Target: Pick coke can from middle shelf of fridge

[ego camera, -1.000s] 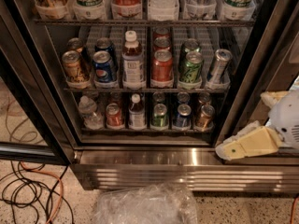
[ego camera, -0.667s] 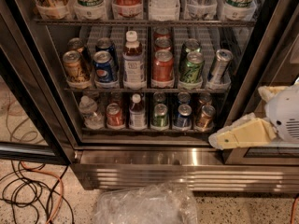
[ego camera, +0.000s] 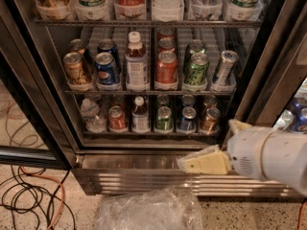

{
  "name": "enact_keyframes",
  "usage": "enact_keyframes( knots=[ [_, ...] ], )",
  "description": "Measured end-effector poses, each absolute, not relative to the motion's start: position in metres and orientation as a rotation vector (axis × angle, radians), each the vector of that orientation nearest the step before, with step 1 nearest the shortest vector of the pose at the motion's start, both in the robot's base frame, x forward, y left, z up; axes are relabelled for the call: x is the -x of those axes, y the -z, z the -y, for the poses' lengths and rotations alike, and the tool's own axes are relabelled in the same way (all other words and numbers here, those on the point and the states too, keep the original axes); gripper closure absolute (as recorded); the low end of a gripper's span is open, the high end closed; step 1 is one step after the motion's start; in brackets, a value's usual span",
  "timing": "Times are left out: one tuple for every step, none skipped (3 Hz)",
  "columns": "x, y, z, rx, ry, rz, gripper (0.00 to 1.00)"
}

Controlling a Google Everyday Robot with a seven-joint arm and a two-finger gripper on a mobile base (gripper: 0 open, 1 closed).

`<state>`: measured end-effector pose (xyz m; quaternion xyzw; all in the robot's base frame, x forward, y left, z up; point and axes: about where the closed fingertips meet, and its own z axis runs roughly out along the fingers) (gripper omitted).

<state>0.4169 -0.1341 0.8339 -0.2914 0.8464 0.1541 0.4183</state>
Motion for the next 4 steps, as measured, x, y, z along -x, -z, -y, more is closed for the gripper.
enact_keyframes(
  knots=[
    [-0.428, -0.838, 0.105, 0.741, -0.385, -2.059, 0.00],
    [-0.423, -0.838, 0.105, 0.736, -0.370, -2.056, 0.00],
    [-0.458, -0.831, 0.074, 0.772, -0.366, -1.935, 0.00],
    [-0.460, -0.824, 0.071, 0.754, -0.383, -1.944, 0.00]
  ],
)
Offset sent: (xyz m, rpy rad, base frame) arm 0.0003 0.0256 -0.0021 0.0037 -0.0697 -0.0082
